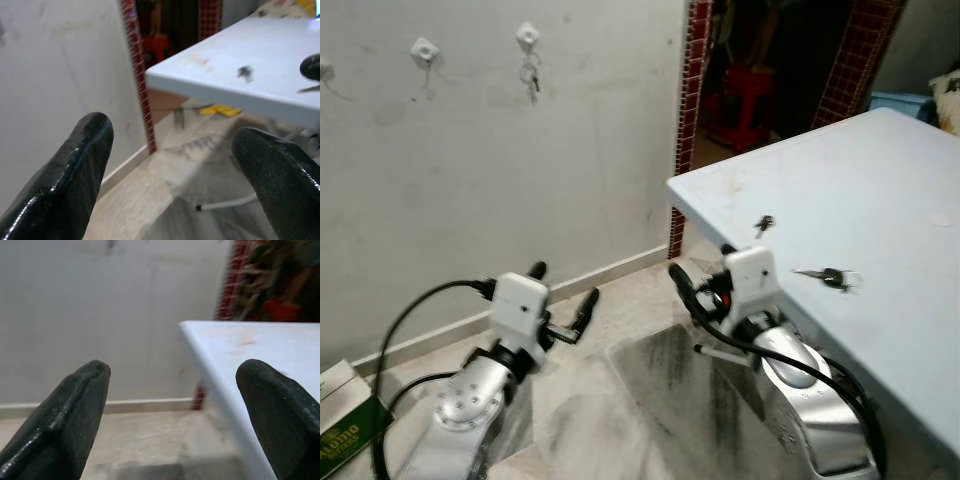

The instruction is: Hang keys on a hook

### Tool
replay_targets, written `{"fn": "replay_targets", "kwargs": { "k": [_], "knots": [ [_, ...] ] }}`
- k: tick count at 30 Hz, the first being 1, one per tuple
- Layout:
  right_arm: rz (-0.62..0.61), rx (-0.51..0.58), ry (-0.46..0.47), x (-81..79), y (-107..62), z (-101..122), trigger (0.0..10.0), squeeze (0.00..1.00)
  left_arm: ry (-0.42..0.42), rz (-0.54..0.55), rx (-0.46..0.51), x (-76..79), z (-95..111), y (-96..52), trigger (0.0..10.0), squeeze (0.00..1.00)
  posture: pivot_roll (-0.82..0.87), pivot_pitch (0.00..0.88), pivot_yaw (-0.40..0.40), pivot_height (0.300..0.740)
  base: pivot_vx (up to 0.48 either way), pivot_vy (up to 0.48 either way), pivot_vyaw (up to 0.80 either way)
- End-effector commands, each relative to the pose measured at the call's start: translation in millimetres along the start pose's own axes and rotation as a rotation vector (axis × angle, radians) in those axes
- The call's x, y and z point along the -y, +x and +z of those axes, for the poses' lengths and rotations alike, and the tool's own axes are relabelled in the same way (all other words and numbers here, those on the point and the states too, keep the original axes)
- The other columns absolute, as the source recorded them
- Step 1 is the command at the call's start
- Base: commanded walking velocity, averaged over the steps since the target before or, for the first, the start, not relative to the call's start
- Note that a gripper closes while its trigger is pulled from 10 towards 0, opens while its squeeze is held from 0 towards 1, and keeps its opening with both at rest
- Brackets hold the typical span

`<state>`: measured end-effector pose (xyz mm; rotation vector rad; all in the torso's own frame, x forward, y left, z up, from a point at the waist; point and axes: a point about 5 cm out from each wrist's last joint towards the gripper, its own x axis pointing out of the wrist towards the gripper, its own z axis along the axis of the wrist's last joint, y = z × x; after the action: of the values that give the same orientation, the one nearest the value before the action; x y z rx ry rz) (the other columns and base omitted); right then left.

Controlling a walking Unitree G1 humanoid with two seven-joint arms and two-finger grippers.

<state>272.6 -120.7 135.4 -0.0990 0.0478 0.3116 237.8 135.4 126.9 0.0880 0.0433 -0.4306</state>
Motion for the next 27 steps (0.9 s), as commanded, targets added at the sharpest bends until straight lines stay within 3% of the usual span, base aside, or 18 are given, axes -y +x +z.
{"fn": "replay_targets", "kwargs": {
  "k": [1, 10, 27],
  "knots": [
    [0.026, 0.014, 0.004, -6.4, 2.6, 4, 10.0, 0.0, 0.02, 0.023, -0.007, -6.3, 0, -1.2, 10.0, 0.0, 0.08, 0.0, 0.043, 0.74, 0.0, 0.0, 0.0],
    [0.04, 0.013, -0.008, -5.2, 6.8, 5, 10.0, 0.0, 0.021, 0.145, -0.015, -19.2, -2, -0.3, 10.0, 0.0, 0.09, 0.0, 0.031, 0.74, 0.0, 0.0, 0.0],
    [0.036, 0.015, -0.019, -4.3, 9.8, 7, 10.0, 0.0, 0.003, 0.189, -0.037, -31.5, -4, 7.5, 10.0, 0.0, 0.08, 0.0, 0.037, 0.74, 0.0, 0.0, -0.79]
  ]
}}
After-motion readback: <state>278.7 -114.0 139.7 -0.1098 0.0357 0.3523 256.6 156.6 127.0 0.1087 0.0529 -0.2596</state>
